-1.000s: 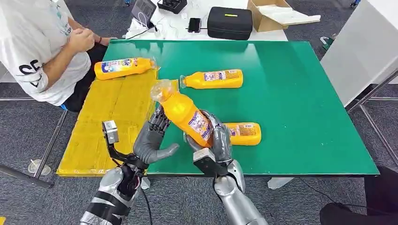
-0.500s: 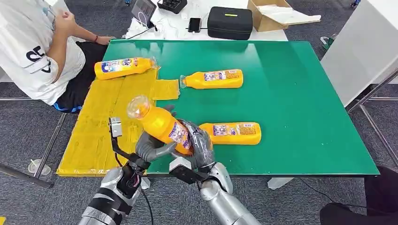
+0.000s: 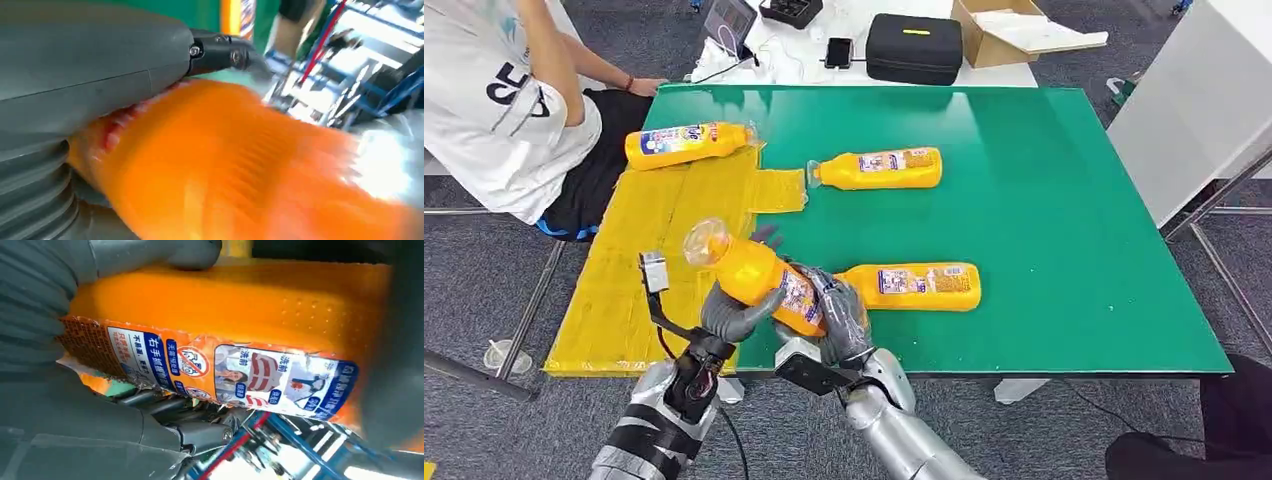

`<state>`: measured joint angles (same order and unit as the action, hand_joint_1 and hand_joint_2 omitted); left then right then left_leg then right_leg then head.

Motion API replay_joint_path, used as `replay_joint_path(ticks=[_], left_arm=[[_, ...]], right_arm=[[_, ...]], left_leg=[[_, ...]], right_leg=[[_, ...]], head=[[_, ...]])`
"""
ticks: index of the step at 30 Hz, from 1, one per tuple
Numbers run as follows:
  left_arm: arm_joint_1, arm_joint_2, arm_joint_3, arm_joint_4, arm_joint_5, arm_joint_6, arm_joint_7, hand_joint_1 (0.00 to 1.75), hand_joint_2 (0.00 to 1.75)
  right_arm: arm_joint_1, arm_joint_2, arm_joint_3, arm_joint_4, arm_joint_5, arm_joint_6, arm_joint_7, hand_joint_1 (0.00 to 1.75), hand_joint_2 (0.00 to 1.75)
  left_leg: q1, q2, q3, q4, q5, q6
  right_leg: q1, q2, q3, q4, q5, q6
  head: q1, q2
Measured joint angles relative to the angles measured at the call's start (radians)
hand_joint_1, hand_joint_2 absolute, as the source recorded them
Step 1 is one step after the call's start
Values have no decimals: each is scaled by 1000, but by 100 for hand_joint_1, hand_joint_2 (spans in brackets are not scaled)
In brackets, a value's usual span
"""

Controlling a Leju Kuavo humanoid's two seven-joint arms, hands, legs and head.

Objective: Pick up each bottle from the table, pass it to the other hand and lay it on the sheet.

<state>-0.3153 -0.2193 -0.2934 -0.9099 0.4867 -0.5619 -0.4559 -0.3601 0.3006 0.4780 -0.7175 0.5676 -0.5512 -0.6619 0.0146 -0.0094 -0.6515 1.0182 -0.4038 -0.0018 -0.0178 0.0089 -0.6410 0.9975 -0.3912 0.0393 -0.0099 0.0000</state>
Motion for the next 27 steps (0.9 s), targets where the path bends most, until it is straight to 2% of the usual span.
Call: replay_joint_path(ticks=[10, 12, 13, 14, 15, 16, 24, 27], left_arm=[[7, -1, -5, -28, -83, 36, -41, 175, 175], [7, -1, -8, -33, -98, 45, -45, 175, 175], [7, -1, -8, -34, -99, 47, -47, 175, 175], [8, -1, -9, -34, -99, 46, -47, 175, 175], [7, -1, -9, -34, -96, 42, -44, 175, 175], [6, -1, -8, -34, -88, 35, -42, 175, 175], [-7, -2, -4, -44, -46, 19, -13, 175, 175], [-11, -2, 2, -58, -49, 58, -11, 175, 175]], right_arm=[[0, 7, 0, 2, -14, 17, 1, 175, 175], [0, 8, 0, 2, -16, 20, 1, 143, 175], [0, 9, 0, 2, -17, 21, 1, 38, 175], [0, 10, 0, 2, -19, 22, 1, 0, 175], [0, 10, 0, 2, -21, 23, 1, 0, 175], [1, 11, 0, 2, -22, 23, 1, 0, 0], [11, 15, -6, -19, -47, -4, 18, 0, 0], [11, 15, -14, -38, -58, -7, 25, 0, 0]], left_leg=[[0, 0, 0, 0, 0, 0], [0, 0, 0, 0, 0, 0], [0, 0, 0, 0, 0, 0], [0, 0, 0, 0, 0, 0], [0, 0, 0, 0, 0, 0], [0, 0, 0, 0, 0, 0], [0, 0, 0, 0, 0, 0], [0, 0, 0, 0, 0, 0]], right_leg=[[0, 0, 0, 0, 0, 0], [0, 0, 0, 0, 0, 0], [0, 0, 0, 0, 0, 0], [0, 0, 0, 0, 0, 0], [0, 0, 0, 0, 0, 0], [0, 0, 0, 0, 0, 0], [0, 0, 0, 0, 0, 0], [0, 0, 0, 0, 0, 0]], head=[[0, 0], [0, 0], [0, 0], [0, 0], [0, 0], [0, 0], [0, 0], [0, 0]])
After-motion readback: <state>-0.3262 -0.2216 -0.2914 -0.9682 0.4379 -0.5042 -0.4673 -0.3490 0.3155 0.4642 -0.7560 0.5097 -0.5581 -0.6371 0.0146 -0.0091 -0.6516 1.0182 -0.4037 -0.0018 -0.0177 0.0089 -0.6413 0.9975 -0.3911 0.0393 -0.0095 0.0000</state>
